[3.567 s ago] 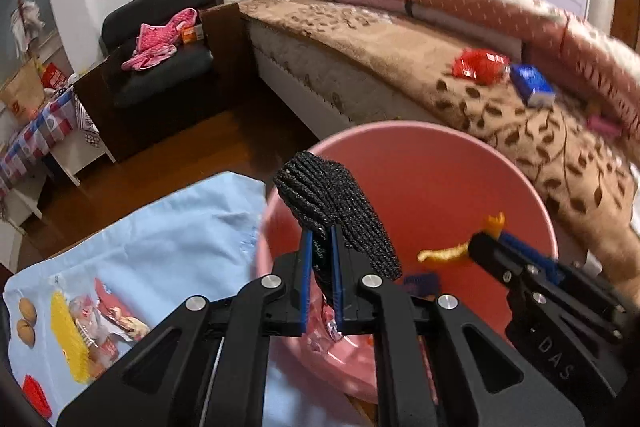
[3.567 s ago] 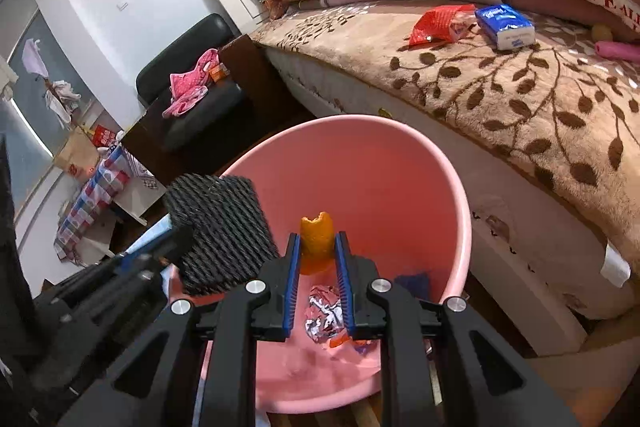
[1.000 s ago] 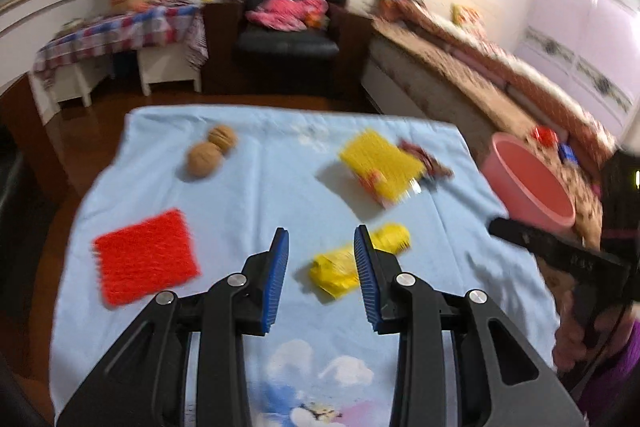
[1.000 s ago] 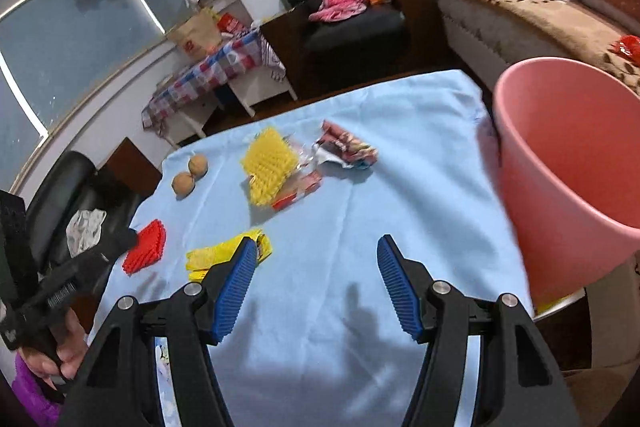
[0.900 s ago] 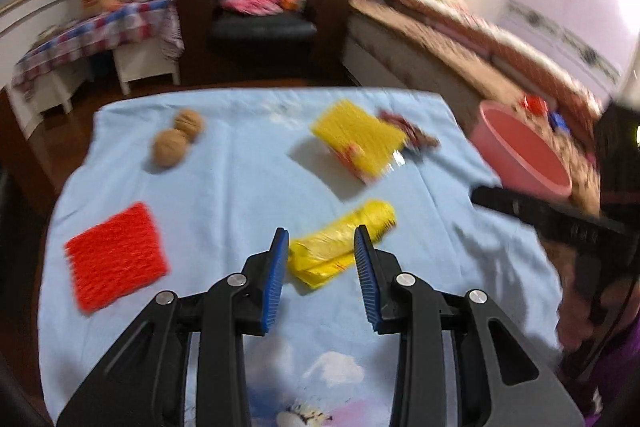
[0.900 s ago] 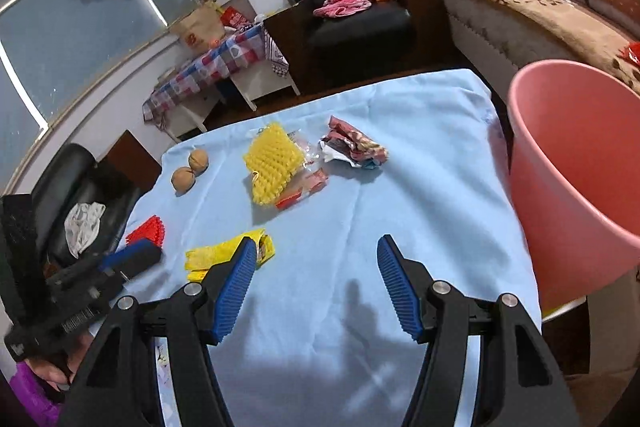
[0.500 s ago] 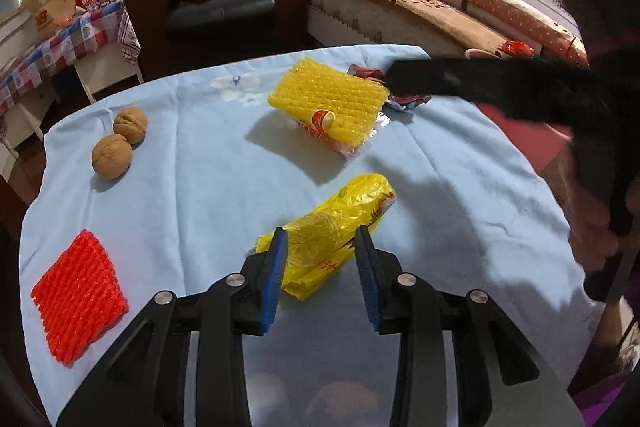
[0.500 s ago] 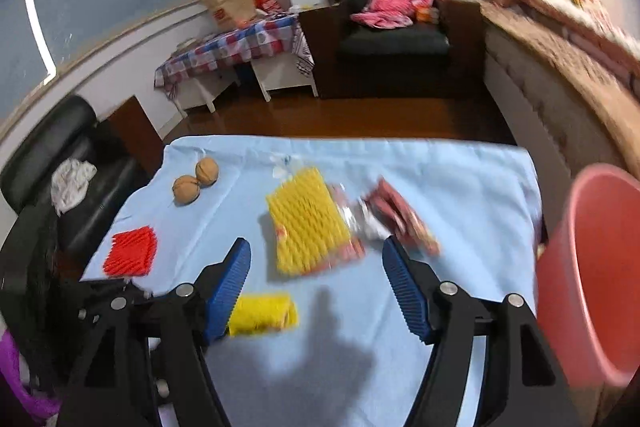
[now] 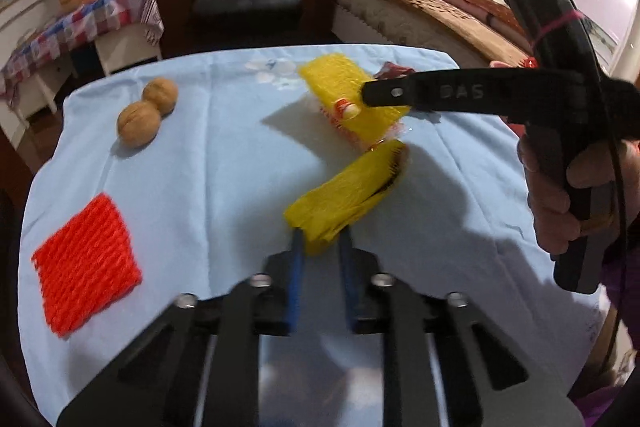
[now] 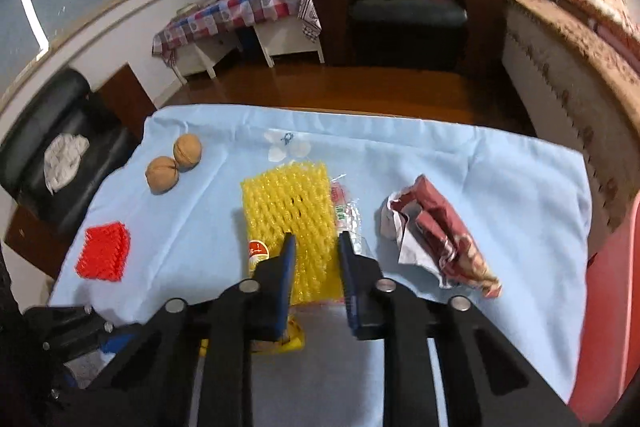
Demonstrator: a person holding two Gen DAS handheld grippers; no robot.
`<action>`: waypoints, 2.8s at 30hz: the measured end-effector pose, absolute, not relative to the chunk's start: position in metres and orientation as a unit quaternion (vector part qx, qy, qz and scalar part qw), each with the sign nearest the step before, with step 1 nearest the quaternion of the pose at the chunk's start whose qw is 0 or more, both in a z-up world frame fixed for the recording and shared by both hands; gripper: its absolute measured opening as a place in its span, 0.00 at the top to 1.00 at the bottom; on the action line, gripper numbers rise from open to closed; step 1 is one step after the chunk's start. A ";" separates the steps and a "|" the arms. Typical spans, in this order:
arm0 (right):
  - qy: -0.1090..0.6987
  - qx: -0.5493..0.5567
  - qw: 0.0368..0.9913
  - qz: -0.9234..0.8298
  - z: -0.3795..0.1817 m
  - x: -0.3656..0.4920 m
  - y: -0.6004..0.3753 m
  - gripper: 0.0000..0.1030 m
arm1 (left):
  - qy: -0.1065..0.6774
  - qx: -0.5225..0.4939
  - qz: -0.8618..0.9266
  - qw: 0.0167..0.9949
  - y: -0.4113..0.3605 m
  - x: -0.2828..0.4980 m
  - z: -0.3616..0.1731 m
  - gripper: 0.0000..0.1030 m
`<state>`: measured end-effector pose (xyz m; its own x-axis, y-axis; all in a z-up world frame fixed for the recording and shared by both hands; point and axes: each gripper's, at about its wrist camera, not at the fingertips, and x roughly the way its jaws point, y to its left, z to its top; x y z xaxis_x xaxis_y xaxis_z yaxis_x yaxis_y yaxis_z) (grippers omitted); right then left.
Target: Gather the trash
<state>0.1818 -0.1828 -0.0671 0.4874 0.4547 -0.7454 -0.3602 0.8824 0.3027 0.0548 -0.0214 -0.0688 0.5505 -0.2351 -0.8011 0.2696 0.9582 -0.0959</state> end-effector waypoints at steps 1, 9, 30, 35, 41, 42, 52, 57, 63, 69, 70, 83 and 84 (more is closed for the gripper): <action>0.446 0.062 0.860 0.240 -0.066 0.179 -0.184 0.89 | 0.450 0.015 -0.140 0.882 -0.018 0.053 -0.067 0.92; 0.415 0.110 0.869 0.248 -0.045 0.146 -0.208 0.93 | 0.426 -0.002 -0.133 0.895 -0.008 0.034 -0.049 0.99; 0.370 0.153 0.893 0.203 -0.010 0.078 -0.286 0.93 | 0.427 0.005 -0.148 0.892 -0.033 0.039 -0.040 0.55; 0.374 0.157 0.895 0.187 -0.014 0.073 -0.302 0.92 | 0.452 0.038 -0.141 0.880 -0.046 0.059 -0.063 0.55; 0.377 0.166 0.894 0.177 -0.020 0.069 -0.314 0.92 | 0.446 0.045 -0.129 0.884 -0.049 0.055 -0.070 0.60; 0.378 0.168 0.893 0.177 -0.021 0.069 -0.316 0.92 | 0.440 0.049 -0.128 0.887 -0.050 0.051 -0.067 0.69; 0.371 0.185 0.893 0.173 -0.023 0.064 -0.330 0.92 | 0.415 0.037 -0.136 0.899 -0.062 0.037 -0.041 0.94; 0.358 0.200 0.898 0.162 -0.019 0.060 -0.348 0.92 | 0.395 0.022 -0.159 0.904 -0.078 0.032 -0.017 0.95; 0.337 0.214 0.908 0.131 -0.012 0.055 -0.375 0.92 | 0.359 0.016 -0.205 0.910 -0.115 0.032 0.016 0.95; 0.314 0.227 0.919 0.073 -0.009 0.048 -0.416 0.92 | 0.336 0.011 -0.241 0.910 -0.167 0.044 0.035 0.95; 0.311 0.230 0.920 0.065 -0.010 0.047 -0.422 0.92 | 0.334 0.012 -0.246 0.910 -0.177 0.046 0.037 0.95; 0.301 0.269 0.915 -0.018 -0.036 0.049 -0.495 0.92 | 0.357 0.039 -0.273 0.893 -0.273 0.080 0.016 0.94; 0.303 0.271 0.913 -0.020 -0.039 0.051 -0.499 0.92 | 0.361 0.041 -0.274 0.891 -0.280 0.083 0.013 0.94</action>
<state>0.0506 -0.4990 -0.0392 0.8155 0.1284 -0.5643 0.2007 0.8518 0.4838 0.0830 -0.2799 0.0127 0.5898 -0.4583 -0.6649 0.5168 0.8469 -0.1252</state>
